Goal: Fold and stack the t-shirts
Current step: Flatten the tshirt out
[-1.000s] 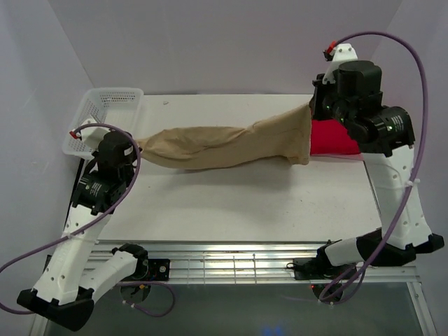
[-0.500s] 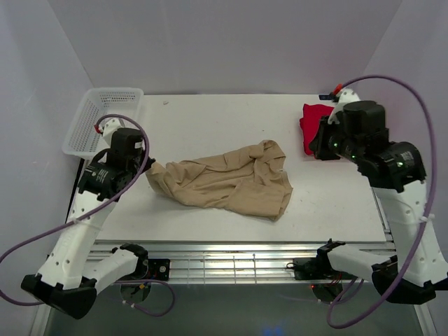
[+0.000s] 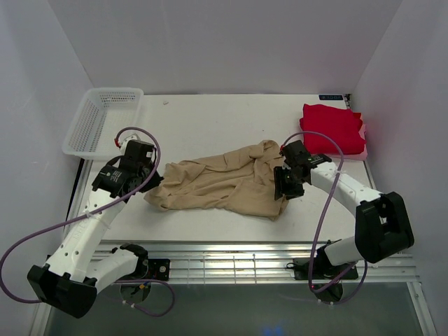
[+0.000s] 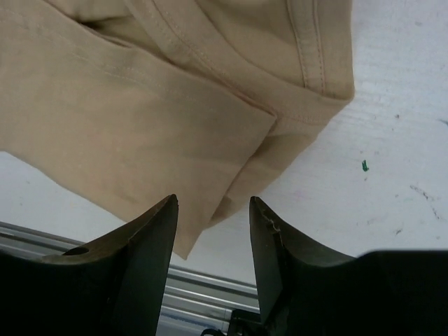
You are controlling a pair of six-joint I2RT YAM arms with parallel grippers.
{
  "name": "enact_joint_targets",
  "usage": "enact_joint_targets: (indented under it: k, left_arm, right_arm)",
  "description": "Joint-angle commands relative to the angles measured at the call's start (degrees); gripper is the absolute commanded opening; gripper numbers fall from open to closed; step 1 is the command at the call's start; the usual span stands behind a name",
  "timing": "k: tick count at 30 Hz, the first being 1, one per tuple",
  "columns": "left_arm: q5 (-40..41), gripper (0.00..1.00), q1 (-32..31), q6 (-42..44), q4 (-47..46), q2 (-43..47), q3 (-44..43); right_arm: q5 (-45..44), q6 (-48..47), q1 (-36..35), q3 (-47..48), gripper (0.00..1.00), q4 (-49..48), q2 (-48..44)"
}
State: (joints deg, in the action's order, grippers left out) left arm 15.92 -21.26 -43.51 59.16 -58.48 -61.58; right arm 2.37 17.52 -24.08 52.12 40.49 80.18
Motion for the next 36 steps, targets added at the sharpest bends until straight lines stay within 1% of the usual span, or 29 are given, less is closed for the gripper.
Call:
enact_joint_targets:
  k: [1,6,11,13,19,25,36]
  left_arm:
    - [-1.24,0.0,-0.01,0.35,-0.36,2.23,-0.12]
    - [-1.51,0.0,-0.01,0.09,-0.27,2.23,-0.91]
    - [-0.98,0.0,-0.01,0.0,-0.01,2.67,-1.44]
    - [-0.81,0.0,-0.01,-0.17,0.08,2.75,-1.35]
    - [-0.98,0.0,-0.01,-0.61,0.17,2.32,-1.0]
    - [-0.9,0.0,-0.01,-0.53,0.08,0.91,-1.87]
    - [-0.89,0.0,-0.01,-0.53,0.08,1.44,-1.35]
  right_arm:
    - [0.97,-0.11,-0.09,0.53,0.52,-9.28,1.28]
    - [0.45,-1.34,-0.09,2.81,0.52,-10.52,7.08]
    - [-2.11,-1.96,-0.09,5.53,0.51,-8.94,9.9]
    - [-4.48,-1.87,-0.01,6.59,0.51,-7.8,10.0]
    - [-5.97,-1.7,-0.01,7.47,0.51,-6.04,6.92]
    - [-5.27,-1.61,-0.01,6.33,0.51,-6.21,9.02]
    - [-6.41,-1.79,-0.01,4.75,0.51,-6.83,10.87]
